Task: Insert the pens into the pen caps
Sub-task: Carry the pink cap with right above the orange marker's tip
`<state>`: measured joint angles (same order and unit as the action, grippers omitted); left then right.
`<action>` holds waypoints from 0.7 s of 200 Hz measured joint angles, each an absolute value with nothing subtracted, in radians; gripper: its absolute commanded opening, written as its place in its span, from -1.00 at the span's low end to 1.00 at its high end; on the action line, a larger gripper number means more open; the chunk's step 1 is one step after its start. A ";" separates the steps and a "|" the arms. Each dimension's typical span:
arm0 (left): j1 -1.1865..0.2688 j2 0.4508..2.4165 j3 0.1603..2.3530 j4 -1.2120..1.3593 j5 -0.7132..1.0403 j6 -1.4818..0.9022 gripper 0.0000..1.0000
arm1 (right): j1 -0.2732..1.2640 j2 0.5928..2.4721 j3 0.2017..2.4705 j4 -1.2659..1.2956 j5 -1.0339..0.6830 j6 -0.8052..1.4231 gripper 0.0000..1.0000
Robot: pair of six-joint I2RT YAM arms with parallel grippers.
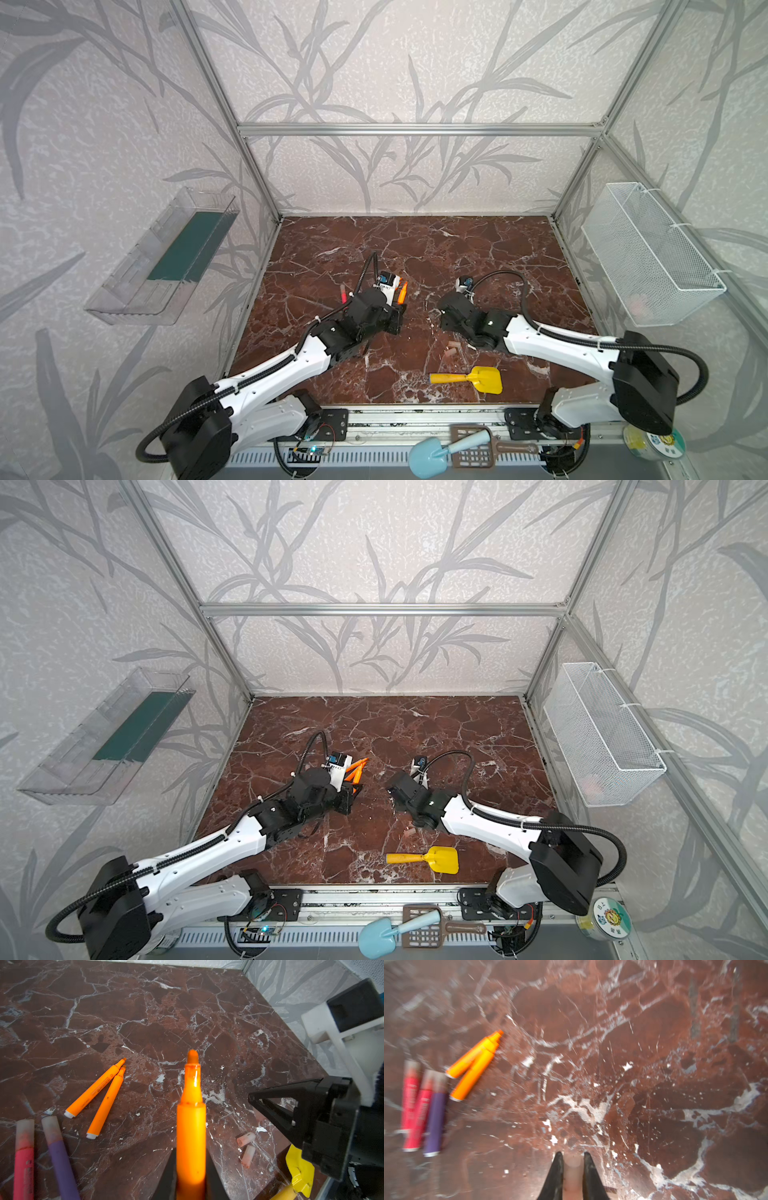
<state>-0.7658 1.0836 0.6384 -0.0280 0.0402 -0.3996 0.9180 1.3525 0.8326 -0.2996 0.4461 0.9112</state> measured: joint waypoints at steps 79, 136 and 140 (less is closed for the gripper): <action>-0.772 1.118 0.633 0.034 0.191 -0.396 -1.00 | 0.918 1.091 0.682 -0.052 0.445 0.913 -0.72; -0.791 1.196 0.651 0.035 0.291 -0.393 -1.00 | 0.880 1.032 0.626 0.107 0.409 0.958 -0.69; -0.793 1.206 0.656 0.036 0.296 -0.393 -1.00 | 0.873 1.033 0.626 0.114 0.404 0.961 -0.69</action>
<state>-0.7929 1.2064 0.6556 0.0360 0.2962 -0.3927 0.8730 1.0328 0.6258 0.1143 0.4042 0.9611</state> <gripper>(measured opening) 0.162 0.156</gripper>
